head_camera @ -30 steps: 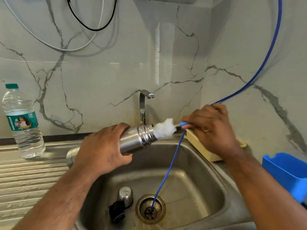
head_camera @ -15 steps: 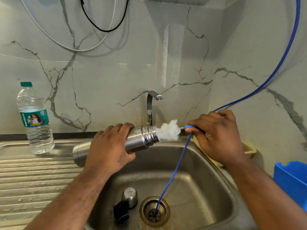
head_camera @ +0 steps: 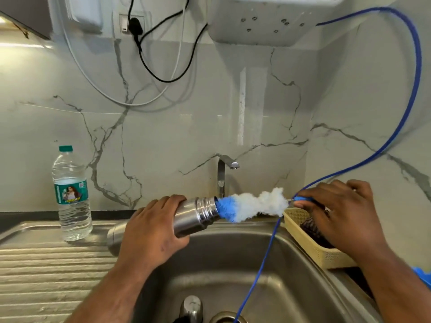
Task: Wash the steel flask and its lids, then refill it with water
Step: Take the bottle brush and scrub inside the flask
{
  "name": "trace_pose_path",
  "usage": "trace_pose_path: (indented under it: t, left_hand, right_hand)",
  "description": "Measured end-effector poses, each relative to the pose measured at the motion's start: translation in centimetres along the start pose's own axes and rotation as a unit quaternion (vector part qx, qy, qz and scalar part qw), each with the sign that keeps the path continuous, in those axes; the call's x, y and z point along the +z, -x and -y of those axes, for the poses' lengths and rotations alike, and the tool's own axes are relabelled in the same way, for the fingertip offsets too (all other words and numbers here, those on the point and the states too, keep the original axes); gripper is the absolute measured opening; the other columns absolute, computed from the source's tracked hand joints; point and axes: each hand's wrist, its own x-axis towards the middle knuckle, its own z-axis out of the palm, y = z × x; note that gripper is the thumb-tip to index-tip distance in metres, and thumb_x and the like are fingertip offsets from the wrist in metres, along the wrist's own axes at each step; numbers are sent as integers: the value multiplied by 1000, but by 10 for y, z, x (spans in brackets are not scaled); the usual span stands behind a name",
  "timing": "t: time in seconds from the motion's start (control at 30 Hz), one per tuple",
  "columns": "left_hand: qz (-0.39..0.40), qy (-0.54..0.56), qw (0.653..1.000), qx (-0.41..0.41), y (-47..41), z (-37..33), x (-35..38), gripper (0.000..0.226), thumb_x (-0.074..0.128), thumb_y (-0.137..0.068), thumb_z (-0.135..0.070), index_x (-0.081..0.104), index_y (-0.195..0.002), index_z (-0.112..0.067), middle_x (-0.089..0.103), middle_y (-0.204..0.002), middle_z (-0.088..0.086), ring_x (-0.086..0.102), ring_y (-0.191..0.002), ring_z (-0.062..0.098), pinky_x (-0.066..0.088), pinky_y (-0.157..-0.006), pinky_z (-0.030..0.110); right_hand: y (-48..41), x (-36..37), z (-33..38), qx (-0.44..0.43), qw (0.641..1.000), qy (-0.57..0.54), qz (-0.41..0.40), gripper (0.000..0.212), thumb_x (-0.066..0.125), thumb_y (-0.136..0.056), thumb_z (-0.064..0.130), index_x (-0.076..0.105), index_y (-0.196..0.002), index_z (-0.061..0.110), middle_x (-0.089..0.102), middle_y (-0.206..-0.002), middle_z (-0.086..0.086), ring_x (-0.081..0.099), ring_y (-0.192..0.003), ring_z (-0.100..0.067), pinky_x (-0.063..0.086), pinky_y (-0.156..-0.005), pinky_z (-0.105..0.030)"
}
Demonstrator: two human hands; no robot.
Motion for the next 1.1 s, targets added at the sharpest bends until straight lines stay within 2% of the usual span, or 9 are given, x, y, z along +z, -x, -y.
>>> trace_pose_path:
  t: [0.37,0.47,0.57,0.67,0.77,0.83,0.9,0.97,1.1]
  left_hand:
    - [-27,-17,999,-11,-2,6,-10,88,94,-53,-52,53,-129,-32,67,-109,-8,52,-86,7,55,-85,36]
    - [-35,-18,999,-3,-4,14,-15,90,94,-50,-50,52,-128,-34,67,-107,-9,46,-85,5,53,-82,35]
    - [-33,-13,999,-1,-5,19,-18,92,96,-50,-47,53,-130,-35,68,-109,-8,58,-90,11,53,-87,39]
    - [-45,-31,998,-30,-5,35,-21,92,98,-51,-38,55,-132,-32,69,-113,-3,63,-98,20,50,-94,46]
    - [-82,-7,991,-108,-5,53,-24,92,99,-54,-31,54,-134,-26,69,-114,5,62,-97,26,51,-91,52]
    - [-85,53,986,-137,-5,43,-24,89,97,-59,-34,51,-134,-26,66,-112,4,56,-89,19,53,-86,47]
    - [-60,109,983,-136,-3,21,-20,82,93,-65,-41,47,-132,-32,61,-105,-5,54,-83,11,52,-77,35]
    - [-17,174,975,-136,1,0,-14,66,88,-70,-46,45,-120,-38,56,-95,-15,57,-77,3,45,-64,21]
    - [52,300,942,-142,9,-27,-1,36,87,-74,-42,55,-89,-34,66,-83,-8,67,-76,8,48,-56,11]
  right_hand:
    - [-1,-5,-12,7,1000,-18,-17,60,30,-102,63,77,-94,27,69,-80,12,63,-74,-22,27,-86,-31]
    - [0,-6,-13,-5,1000,-16,-25,51,39,-100,58,78,-94,25,70,-81,12,63,-75,-21,28,-88,-31]
    - [-2,-5,-11,-16,999,-13,-28,41,47,-96,51,78,-95,24,70,-81,11,63,-76,-21,29,-88,-33]
    - [-2,-12,-21,9,999,-3,-50,39,51,-96,47,78,-95,19,73,-82,3,64,-73,-27,36,-87,-40]
    - [-6,-32,-36,107,991,-18,-76,44,51,-97,48,77,-99,13,71,-80,-6,61,-71,-34,48,-77,-56]
    - [-7,-35,-25,154,982,-70,-80,49,49,-100,54,77,-101,14,71,-78,-5,63,-70,-31,51,-70,-49]
    - [-9,-26,12,180,972,-148,-28,43,46,-101,60,76,-101,29,68,-69,9,62,-64,-17,49,-62,-36]
    - [-6,-11,54,135,968,-210,28,36,42,-101,60,69,-99,35,64,-67,12,61,-63,-8,50,-56,-35]
    - [4,6,94,25,977,-201,71,43,33,-100,68,60,-93,34,60,-75,14,59,-67,-8,49,-53,-35]
